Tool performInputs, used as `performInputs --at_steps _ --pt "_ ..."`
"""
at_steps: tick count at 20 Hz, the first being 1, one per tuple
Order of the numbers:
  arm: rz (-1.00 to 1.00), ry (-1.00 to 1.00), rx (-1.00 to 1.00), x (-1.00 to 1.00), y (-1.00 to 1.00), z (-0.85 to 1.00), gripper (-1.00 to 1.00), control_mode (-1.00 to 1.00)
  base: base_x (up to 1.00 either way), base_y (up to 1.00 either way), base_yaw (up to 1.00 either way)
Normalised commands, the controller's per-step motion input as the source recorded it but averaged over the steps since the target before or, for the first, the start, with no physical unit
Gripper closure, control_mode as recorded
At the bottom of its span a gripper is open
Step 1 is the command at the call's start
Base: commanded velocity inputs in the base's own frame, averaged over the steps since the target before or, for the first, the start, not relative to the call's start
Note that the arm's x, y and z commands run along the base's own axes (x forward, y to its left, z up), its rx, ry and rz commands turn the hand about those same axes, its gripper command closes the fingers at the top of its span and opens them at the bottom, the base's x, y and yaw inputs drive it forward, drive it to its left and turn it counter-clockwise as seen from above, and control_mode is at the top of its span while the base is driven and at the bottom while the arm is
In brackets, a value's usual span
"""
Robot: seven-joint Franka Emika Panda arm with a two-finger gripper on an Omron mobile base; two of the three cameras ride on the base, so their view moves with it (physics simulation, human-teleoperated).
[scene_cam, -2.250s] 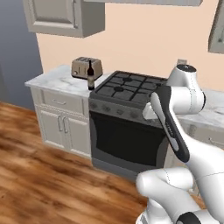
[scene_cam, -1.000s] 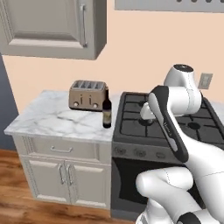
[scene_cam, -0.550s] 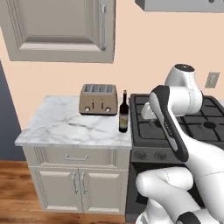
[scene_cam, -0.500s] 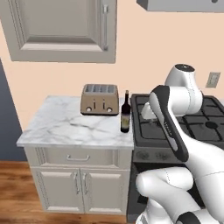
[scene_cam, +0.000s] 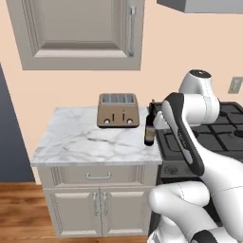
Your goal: There is a wine glass and glass cup on the dining counter. Place the wine bottle next to the wine glass and the juice bottle next to the glass cup.
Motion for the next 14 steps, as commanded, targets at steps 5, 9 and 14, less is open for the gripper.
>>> performInputs --at_steps 5,9,14 --pt "0.0 0.0 0.0 0.0 0.0 0.0 -1.0 1.0 0.2 0.38 -0.23" --pt "0.0 0.0 0.0 0.0 0.0 0.0 -1.0 1.0 0.25 0.24 -0.16" --pt "0.0 0.0 0.0 0.0 0.0 0.0 -1.0 1.0 0.43 0.19 -0.1"
